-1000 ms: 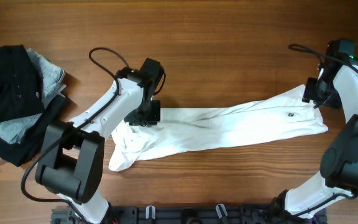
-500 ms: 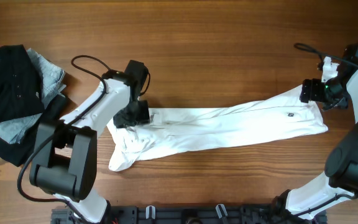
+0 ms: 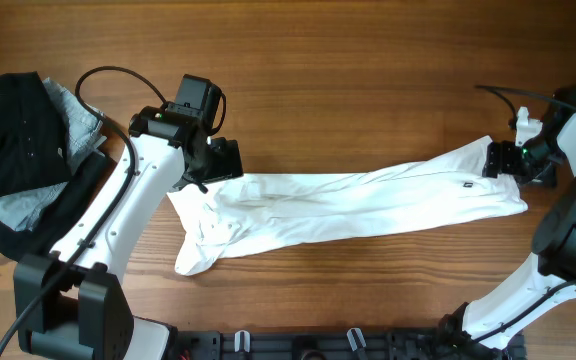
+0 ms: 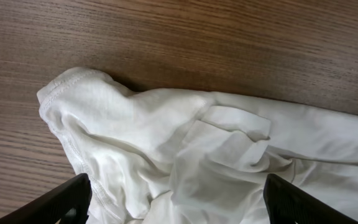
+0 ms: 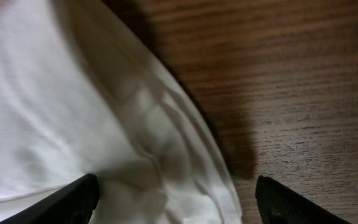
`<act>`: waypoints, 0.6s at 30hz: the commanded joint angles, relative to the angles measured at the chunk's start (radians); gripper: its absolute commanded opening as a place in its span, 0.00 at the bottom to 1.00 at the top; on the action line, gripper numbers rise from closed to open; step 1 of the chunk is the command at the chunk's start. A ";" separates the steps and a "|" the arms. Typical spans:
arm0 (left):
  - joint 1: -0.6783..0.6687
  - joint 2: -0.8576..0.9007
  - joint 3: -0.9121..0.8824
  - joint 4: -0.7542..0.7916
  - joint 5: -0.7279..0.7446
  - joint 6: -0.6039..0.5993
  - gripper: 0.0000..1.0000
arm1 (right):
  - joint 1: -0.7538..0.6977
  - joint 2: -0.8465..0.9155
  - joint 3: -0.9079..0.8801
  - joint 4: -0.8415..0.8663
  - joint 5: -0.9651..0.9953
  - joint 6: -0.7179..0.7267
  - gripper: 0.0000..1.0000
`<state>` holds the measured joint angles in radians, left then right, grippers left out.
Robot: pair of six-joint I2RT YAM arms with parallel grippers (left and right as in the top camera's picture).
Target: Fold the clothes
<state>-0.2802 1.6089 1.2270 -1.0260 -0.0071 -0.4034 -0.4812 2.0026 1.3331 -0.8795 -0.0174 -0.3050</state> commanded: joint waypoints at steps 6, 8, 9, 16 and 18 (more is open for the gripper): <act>0.004 -0.005 0.010 0.002 -0.013 -0.002 0.92 | -0.006 0.027 -0.088 0.024 -0.074 -0.039 0.63; 0.004 -0.005 0.010 0.001 -0.013 -0.002 0.92 | -0.006 0.027 -0.090 0.033 -0.074 -0.032 0.33; 0.004 -0.005 0.010 0.001 -0.013 -0.002 0.92 | -0.006 0.026 -0.089 0.035 -0.073 -0.031 0.16; 0.004 -0.005 0.010 0.001 -0.013 -0.002 0.92 | -0.006 0.024 0.025 -0.027 -0.058 0.085 0.04; 0.004 -0.005 0.010 0.001 -0.013 -0.002 0.92 | -0.006 0.014 0.085 -0.072 -0.058 0.120 0.04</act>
<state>-0.2802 1.6089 1.2270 -1.0279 -0.0071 -0.4030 -0.4828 2.0026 1.3231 -0.9131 -0.0883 -0.2611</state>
